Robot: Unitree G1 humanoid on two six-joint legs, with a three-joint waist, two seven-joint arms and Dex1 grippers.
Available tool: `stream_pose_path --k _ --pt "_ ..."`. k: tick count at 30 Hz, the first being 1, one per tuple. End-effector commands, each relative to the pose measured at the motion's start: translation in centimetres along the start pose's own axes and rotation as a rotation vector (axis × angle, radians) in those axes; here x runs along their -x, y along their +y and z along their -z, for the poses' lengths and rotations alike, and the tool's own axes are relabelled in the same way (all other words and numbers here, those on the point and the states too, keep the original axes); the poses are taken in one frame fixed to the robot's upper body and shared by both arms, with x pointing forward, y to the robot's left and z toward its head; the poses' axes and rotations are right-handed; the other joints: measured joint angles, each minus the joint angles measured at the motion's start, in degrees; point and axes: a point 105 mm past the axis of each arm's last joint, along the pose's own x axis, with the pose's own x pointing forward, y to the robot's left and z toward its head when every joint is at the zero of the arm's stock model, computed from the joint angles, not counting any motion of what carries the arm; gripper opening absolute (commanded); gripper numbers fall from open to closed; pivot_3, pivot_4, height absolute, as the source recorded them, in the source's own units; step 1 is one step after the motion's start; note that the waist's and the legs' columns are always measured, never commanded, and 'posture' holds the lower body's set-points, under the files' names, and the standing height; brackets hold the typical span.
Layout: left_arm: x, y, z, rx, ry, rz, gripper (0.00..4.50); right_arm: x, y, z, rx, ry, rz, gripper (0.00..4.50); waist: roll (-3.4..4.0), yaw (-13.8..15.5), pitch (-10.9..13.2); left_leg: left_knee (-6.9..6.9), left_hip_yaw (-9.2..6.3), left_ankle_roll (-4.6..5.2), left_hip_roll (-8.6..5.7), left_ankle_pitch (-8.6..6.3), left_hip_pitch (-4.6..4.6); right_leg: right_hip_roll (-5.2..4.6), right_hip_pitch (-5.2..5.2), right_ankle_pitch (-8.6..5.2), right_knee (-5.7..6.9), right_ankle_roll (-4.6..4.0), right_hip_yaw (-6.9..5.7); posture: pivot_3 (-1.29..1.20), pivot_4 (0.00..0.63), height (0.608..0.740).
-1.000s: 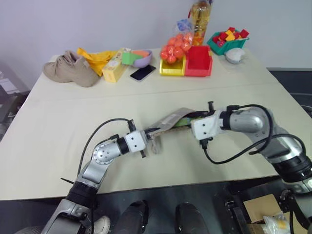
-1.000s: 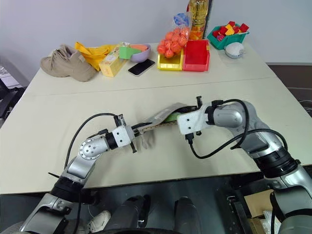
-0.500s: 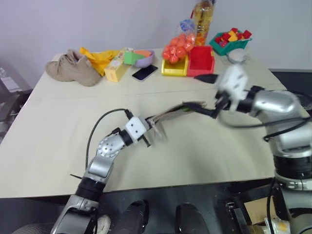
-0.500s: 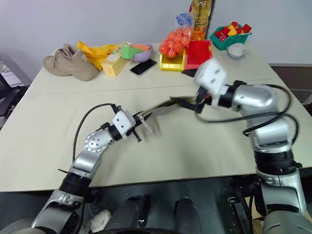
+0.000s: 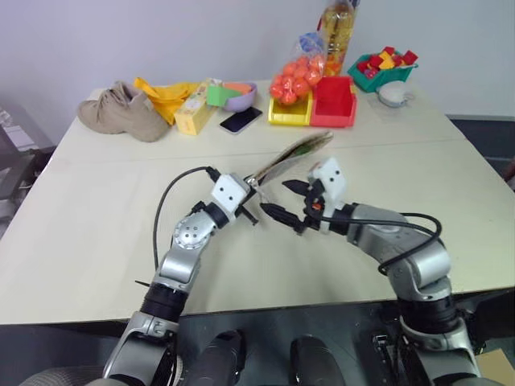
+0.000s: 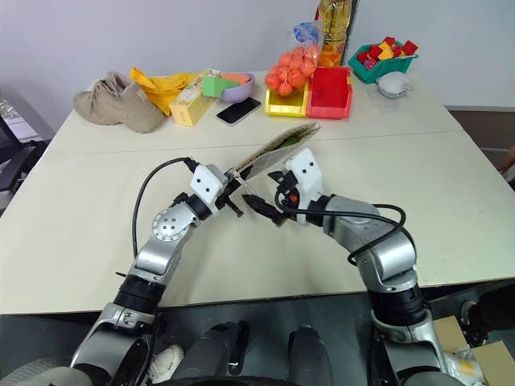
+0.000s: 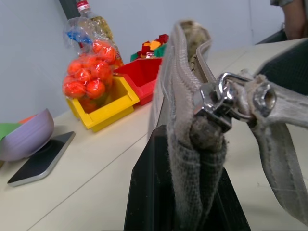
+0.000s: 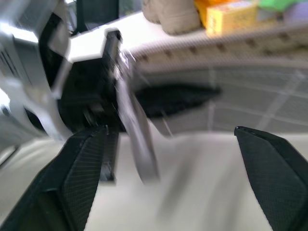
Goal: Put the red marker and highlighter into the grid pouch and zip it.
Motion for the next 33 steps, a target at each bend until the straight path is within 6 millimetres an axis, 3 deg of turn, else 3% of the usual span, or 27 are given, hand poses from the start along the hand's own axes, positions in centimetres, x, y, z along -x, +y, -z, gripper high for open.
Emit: stream_pose_path --k 1,5,6,17,26,29,33 --pt "0.0 0.6 -1.3 -0.029 -0.043 -0.027 0.00 0.0 0.1 -1.3 0.004 -0.041 -0.007 2.44 0.00 0.0 0.0 0.00 0.00 0.00 -0.01 0.00 0.00 0.00 0.00 0.00 0.00 0.00 0.00 0.00 0.150 0.740" --pt "0.3 0.8 -1.2 -0.035 -0.037 -0.035 0.00 0.4 -0.6 -1.7 0.030 -0.037 0.002 0.24 0.00 -0.1 0.0 -0.01 0.00 0.00 0.00 0.00 0.00 0.01 -0.01 0.00 0.00 0.00 0.00 0.00 0.150 0.740" --pt "0.3 0.9 -1.2 -0.037 -0.036 -0.035 0.00 0.5 -0.7 -1.8 0.036 -0.037 0.005 0.11 0.00 -0.1 0.0 -0.01 0.00 0.00 0.00 0.00 0.00 0.01 -0.01 0.00 0.00 0.00 0.00 0.00 0.150 0.740" --pt "0.9 1.2 -0.7 -0.072 -0.021 -0.028 0.00 1.6 -2.7 -3.0 0.091 -0.065 0.074 0.11 0.00 -0.1 0.0 -0.02 0.00 0.01 0.00 0.00 0.00 0.00 -0.01 0.00 0.00 0.00 0.00 0.00 0.150 0.740" --pt "2.9 0.3 0.3 -0.179 0.019 0.119 0.00 5.5 -10.9 -5.8 0.258 -0.056 0.422 0.11 0.00 0.0 0.0 -0.03 0.02 0.00 0.00 0.00 0.00 0.00 -0.01 0.00 -0.01 0.00 0.00 0.00 0.150 0.740" --pt "3.5 0.4 0.5 -0.196 0.028 0.134 0.00 6.7 -13.1 -5.8 0.285 -0.030 0.517 0.11 0.00 -0.1 0.0 -0.04 0.04 0.01 0.00 -0.01 0.00 -0.01 -0.01 0.00 -0.02 0.00 0.01 0.00 0.150 0.740" --pt "4.4 0.8 0.6 -0.200 0.040 0.132 0.00 7.6 -14.4 -4.8 0.321 0.032 0.560 0.11 0.01 -0.2 0.0 -0.06 0.04 0.01 0.01 0.00 0.00 -0.01 -0.03 0.00 -0.02 0.00 0.02 0.00 0.150 0.740"
